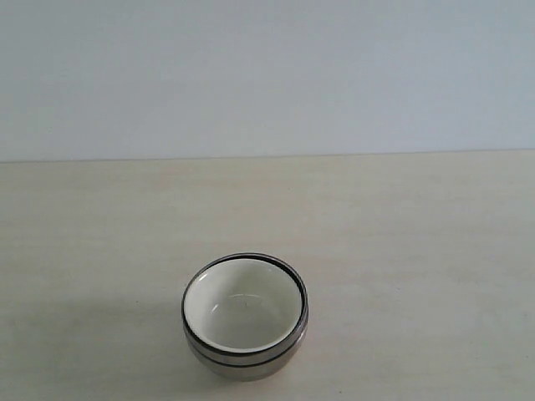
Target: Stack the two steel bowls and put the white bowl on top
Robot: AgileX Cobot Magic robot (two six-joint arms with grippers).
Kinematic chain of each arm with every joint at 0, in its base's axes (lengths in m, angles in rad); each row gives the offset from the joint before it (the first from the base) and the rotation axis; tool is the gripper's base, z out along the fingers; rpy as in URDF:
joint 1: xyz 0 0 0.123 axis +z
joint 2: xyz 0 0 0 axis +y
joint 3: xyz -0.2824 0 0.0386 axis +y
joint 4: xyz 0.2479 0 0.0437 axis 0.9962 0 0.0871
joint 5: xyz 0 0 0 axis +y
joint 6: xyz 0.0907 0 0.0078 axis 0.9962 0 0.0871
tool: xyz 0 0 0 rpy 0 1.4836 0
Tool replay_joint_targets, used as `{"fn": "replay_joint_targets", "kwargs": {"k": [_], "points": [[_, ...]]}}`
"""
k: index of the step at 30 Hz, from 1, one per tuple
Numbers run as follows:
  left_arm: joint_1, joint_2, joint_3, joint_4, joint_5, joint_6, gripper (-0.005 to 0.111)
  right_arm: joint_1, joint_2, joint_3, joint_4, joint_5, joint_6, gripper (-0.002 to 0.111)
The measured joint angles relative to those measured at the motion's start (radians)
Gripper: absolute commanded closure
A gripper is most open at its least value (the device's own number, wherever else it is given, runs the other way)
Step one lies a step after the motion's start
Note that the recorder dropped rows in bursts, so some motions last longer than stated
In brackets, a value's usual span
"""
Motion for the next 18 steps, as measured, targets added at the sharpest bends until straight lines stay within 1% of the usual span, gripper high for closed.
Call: {"fn": "replay_joint_targets", "kwargs": {"k": [2,4,10,13,18], "points": [[0.000,0.000,0.000,0.000,0.000,0.000,0.074,0.000,0.000,0.023,-0.023,0.011,0.021,0.108],[0.000,0.000,0.000,0.000,0.000,0.000,0.074,0.000,0.000,0.029,-0.097,0.031,0.058,0.108],[0.000,0.000,0.000,0.000,0.000,0.000,0.074,0.000,0.000,0.029,-0.408,0.113,0.245,0.108],[0.000,0.000,0.000,0.000,0.000,0.000,0.074,0.000,0.000,0.029,-0.472,0.164,0.299,0.108],[0.000,0.000,0.000,0.000,0.000,0.000,0.074,0.000,0.000,0.029,-0.495,0.286,0.321,0.108]]}}
